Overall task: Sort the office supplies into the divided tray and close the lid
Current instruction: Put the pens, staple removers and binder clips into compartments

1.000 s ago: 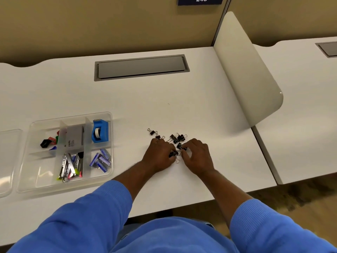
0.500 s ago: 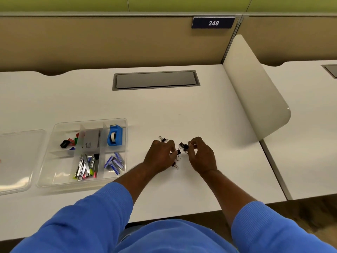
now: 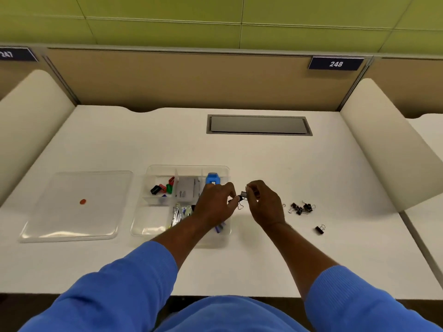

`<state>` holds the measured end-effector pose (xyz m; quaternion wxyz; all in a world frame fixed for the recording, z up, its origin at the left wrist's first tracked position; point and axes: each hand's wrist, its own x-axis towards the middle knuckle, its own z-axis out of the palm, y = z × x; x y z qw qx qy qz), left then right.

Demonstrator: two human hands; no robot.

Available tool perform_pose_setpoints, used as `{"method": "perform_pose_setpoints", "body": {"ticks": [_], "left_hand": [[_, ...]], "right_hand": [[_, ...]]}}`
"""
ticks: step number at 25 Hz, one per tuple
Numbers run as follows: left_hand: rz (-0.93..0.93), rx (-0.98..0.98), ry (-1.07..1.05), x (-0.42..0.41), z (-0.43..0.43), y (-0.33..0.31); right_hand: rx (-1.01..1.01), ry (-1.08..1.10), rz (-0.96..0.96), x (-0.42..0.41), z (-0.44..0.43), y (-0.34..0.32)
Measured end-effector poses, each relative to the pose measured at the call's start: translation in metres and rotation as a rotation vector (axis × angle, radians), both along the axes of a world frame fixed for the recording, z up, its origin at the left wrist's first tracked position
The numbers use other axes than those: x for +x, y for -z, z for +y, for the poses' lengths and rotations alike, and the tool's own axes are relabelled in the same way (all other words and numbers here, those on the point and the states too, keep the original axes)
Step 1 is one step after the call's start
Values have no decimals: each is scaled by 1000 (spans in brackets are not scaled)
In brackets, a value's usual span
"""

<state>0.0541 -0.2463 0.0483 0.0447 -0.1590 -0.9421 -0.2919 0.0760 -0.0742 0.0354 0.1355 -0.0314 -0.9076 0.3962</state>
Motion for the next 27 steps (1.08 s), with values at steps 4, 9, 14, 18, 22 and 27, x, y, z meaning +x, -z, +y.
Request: {"method": "perform_pose_setpoints", "body": {"ticks": [4, 9, 14, 18, 22, 27], "left_hand": [[10, 13, -9, 1, -83, -4], [49, 13, -25, 7, -171, 2], [23, -28, -71, 16, -222, 18], [-15, -57, -101, 19, -241, 29], [20, -52, -85, 19, -243, 34], [65, -47, -21, 10, -232, 31]], "right_hand": [[30, -84, -1, -2, -80, 1], [25, -121, 22, 1, -164, 5], [54, -151, -62, 10, -217, 15], [62, -173, -153, 13, -235, 22], [68, -167, -154, 12, -236, 23], [134, -139, -80, 12, -221, 21]]}}
